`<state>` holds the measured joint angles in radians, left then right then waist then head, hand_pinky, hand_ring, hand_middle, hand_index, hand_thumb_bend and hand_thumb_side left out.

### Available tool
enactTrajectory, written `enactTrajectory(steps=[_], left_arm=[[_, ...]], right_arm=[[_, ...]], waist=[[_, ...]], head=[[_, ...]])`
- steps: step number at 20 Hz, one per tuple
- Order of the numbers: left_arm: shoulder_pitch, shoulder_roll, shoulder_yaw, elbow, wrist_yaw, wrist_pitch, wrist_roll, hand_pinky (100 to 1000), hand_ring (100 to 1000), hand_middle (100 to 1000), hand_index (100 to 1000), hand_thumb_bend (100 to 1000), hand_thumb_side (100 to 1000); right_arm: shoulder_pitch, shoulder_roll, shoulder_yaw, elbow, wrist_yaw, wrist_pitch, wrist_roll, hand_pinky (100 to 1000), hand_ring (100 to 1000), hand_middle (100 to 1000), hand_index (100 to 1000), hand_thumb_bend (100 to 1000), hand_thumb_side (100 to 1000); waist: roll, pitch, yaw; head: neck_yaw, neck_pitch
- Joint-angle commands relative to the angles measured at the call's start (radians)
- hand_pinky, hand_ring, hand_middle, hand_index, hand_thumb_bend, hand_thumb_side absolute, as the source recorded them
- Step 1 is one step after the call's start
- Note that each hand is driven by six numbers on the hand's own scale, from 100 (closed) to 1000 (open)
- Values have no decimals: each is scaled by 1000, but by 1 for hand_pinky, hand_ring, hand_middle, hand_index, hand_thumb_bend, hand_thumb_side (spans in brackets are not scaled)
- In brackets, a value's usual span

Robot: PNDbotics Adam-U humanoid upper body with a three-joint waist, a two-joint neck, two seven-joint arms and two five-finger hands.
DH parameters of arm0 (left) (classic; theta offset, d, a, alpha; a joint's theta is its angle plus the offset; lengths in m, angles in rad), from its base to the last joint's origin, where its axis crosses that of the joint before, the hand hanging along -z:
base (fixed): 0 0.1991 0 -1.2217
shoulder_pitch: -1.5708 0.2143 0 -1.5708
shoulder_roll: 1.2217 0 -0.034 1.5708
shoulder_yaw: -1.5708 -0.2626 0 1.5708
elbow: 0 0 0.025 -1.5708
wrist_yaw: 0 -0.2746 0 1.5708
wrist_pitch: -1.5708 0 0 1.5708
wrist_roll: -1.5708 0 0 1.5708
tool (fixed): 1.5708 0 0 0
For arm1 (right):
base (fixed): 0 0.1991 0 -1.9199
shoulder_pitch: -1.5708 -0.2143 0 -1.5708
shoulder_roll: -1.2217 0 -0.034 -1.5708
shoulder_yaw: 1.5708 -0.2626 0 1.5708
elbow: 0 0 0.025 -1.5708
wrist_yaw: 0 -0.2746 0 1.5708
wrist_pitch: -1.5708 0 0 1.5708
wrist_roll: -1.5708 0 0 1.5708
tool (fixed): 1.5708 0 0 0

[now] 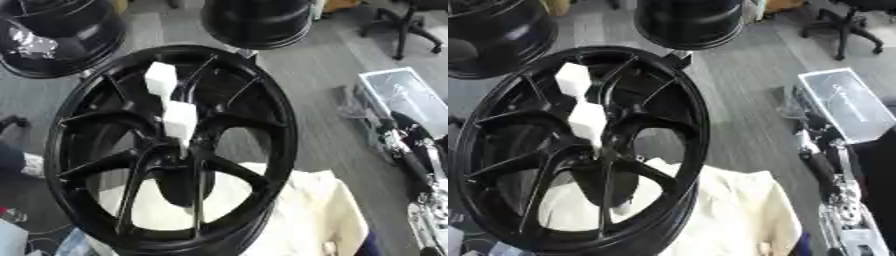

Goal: Pull the pin out of the wheel hub.

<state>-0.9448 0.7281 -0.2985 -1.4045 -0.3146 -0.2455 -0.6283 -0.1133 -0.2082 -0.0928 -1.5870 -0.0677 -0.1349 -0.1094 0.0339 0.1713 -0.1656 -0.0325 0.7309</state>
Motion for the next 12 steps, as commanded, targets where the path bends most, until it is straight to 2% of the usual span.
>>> enactTrajectory(steps=[1,6,12], left_arm=[[-46,-66,-9,81,-63,-32,-17,804,835,825,887,587,632],[-67,-137,-22,161,-106,-69,-23,803,835,825,886,583,624],[-66,-173,-28,200,-151,-88,-37,801,830,817,879,564,596]], right_arm=[[-5,-20,3,-9,1,0,7,801,761,735,837,182,486],[-7,-18,8,-8,0,0,12,801,761,735,837,184,486],[-9,-17,9,-7,-1,0,14,801,761,735,837,184,486]], waist=[[-4,-19,-6],[-4,-15,-19],[-3,-13,-25]], head=[[6,-11],[15,-11],[19,-9]])
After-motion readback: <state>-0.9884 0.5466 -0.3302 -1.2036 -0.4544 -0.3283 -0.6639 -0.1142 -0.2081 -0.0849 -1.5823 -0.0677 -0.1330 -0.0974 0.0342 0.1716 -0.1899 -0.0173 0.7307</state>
